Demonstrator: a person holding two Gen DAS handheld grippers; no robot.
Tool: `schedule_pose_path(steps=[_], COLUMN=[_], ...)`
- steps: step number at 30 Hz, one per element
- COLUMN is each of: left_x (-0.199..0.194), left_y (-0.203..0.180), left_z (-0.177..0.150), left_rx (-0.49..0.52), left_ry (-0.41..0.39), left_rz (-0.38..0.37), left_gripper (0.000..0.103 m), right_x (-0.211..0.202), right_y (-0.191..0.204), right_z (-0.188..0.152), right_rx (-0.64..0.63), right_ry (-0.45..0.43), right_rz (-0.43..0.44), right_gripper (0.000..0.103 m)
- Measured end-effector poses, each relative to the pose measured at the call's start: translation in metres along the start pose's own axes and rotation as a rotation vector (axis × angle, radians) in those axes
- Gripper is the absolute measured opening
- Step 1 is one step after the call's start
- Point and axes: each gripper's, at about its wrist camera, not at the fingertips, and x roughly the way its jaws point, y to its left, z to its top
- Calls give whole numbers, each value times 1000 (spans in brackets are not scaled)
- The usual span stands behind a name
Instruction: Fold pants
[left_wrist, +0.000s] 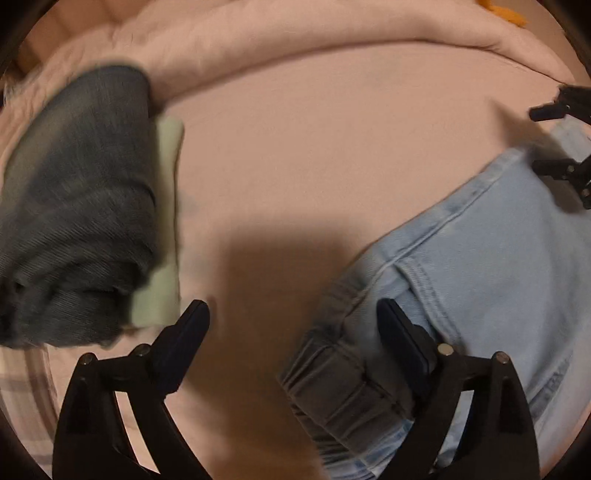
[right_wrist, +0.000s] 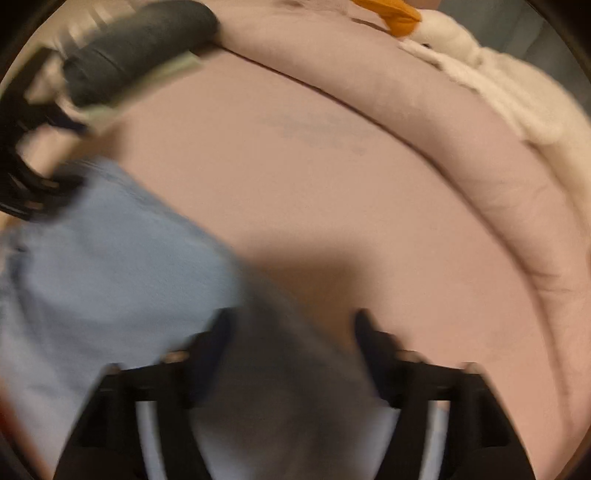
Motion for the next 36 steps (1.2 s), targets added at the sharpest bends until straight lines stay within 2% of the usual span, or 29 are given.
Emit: schedule_pose_path(steps=[1,2,3,4,5,6,7,9,11,16,18,23,24,25,26,27,28,33,34,36], left_x=[0,-2,-6,-11,-14,-20,-25,-40,-63,-130,-154,-200,-207,-208,-197,-190,-178,-115,-100,-85], left_y=[3,3,0,-6,-14,-24,-31,-36,-40,-65,-65,-108,-114,-119,-115,-124,-133,-159,-164,-172], left_z=[-1,0,-2,-4,-5,-7,-8,-7,-8,-33,-61,-132,-150,-167,-168,-188,-203,-263,-275,-289], left_rx=[-33,-45,-50,-30,-1,51,80,93,124,202,235,322,330,346,374,422,478,670,727,842], left_ry=[-11,-26,-39,-49,-55,-65,-68,-93,-144,-304,-368,-538,-569,-592,-603,-608,-593,-458,-439,-465], left_rz=[-26,-49,-79,-94,-76,-14,32,92,149,267,307,404,407,403,408,438,468,525,570,667], left_gripper=[81,72,51,32,28,23,19,17,18,18,18,20,20,21,21,21,21,21,21,20], right_x=[11,16,14,10,6,2,-5,-15,-38,-111,-140,-208,-214,-220,-222,-218,-208,-137,-123,-105], right_y=[2,1,-1,-2,2,11,27,51,66,77,86,123,121,131,144,146,153,199,209,220], right_z=[-2,-4,-5,-10,-15,-18,-23,-27,-31,-67,-85,-146,-141,-155,-170,-173,-179,-215,-222,-230], right_rx=[3,49,90,133,140,114,48,-35,-72,-95,-112,-164,-164,-177,-201,-220,-246,-308,-315,-336], right_ry=[32,26,5,-22,-41,-58,-65,-68,-112,-239,-295,-419,-431,-444,-438,-425,-408,-252,-224,-186], right_rz=[-9,21,54,110,138,120,69,-29,-129,-277,-326,-404,-403,-404,-394,-380,-349,-243,-231,-238], right_gripper=[73,73,69,50,29,22,9,7,6,5,5,5,5,5,5,5,5,5,5,5])
